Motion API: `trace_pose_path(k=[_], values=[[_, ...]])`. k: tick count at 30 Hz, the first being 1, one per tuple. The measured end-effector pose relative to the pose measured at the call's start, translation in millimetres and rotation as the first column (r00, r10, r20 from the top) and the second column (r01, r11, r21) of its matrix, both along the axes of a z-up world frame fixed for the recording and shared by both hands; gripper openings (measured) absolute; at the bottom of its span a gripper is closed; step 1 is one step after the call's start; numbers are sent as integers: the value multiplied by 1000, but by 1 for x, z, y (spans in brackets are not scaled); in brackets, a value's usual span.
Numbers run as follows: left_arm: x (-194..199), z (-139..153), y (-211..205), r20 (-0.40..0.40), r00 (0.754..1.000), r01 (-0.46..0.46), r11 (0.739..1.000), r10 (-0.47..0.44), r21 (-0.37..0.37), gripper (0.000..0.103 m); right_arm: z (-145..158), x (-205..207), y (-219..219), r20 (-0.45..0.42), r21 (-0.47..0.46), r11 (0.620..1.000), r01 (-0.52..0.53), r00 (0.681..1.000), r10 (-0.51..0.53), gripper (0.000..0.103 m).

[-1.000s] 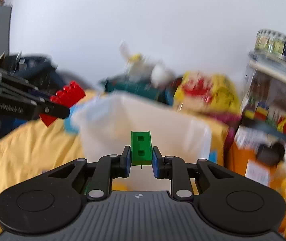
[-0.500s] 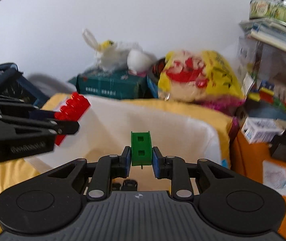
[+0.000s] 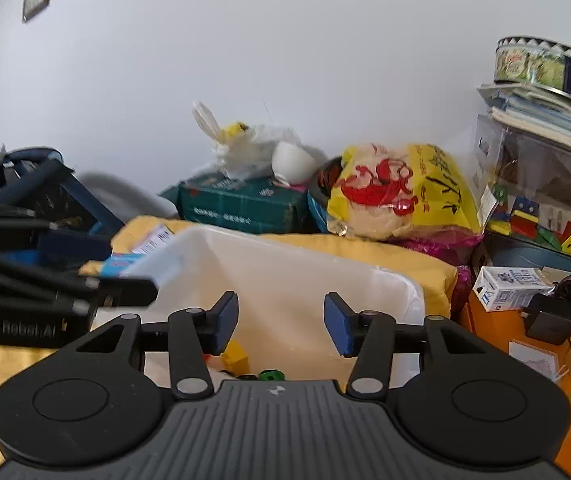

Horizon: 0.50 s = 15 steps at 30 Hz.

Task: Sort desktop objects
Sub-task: 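Carry red and green bricks over the white bin and open both tools, then grasp green frog tile with left tool while right tool moves toward orange brick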

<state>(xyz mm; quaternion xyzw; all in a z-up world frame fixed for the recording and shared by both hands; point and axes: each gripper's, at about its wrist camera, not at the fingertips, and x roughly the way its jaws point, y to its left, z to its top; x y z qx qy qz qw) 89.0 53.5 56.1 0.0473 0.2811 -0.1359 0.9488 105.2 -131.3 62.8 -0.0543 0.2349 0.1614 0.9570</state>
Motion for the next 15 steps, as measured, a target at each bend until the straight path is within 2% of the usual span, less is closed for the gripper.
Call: trace_pose_path(k=[3,7,10,15], values=[[-22,-9,6,-30,1000,-5,1000,5,-1,66,3,-19,-8,12,14,1000,-24,1000,23,55],[-54,-37,13,-116,993,-7,1000,8,11,66,-11,-45,-16,-6,-37,998,-53,999,53,56],[-77,-63,19,-198,980,-20,1000,22,12,66,-32,-60,-23,-79,-43,997,-62,995,58,56],[-109,-106,12,-341,939,27,999,-36,-32,65,-75,-81,-30,-228,-32,999,-43,973,35,57]])
